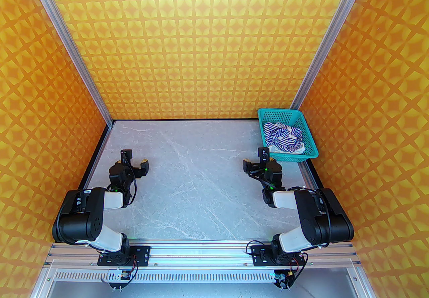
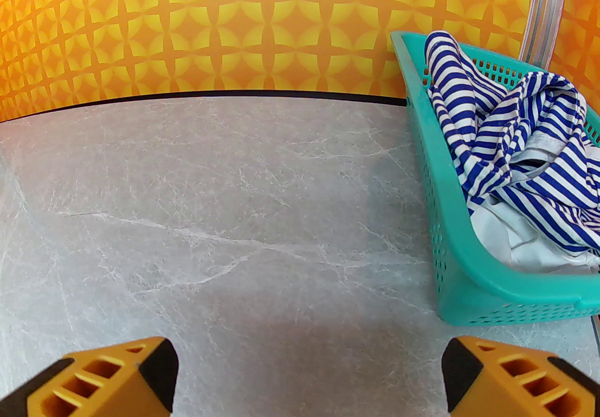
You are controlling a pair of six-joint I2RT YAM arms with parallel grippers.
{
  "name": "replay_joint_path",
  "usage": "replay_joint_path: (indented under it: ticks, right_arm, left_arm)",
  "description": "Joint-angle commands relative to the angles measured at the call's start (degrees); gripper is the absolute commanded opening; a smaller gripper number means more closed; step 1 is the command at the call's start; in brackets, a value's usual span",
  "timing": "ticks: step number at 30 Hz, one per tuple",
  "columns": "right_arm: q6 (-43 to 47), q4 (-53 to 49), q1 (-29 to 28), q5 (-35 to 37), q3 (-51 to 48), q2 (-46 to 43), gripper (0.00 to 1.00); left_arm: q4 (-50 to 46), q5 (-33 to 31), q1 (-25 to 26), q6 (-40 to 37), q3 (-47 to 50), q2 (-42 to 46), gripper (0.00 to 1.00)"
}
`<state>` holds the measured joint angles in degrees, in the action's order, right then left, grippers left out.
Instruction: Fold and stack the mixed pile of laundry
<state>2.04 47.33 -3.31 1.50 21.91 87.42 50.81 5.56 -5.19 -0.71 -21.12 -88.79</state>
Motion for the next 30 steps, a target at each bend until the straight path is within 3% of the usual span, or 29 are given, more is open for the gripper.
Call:
replay_joint_path:
  ticks: [1, 30]
  right_arm:
    - [0.33, -0.49, -0.12, -0.18, 1.0, -0.53, 0.99]
    - [-0.16, -0.27, -0.12, 0.5, 0.94, -0.43, 0.98]
  left_arm:
    - [-0.71, 0.91, 0.33, -0.7, -1.27, -0.1, 0.99]
    - [-0.71, 0.93, 0.37, -0.69, -1.26, -0.05, 0.99]
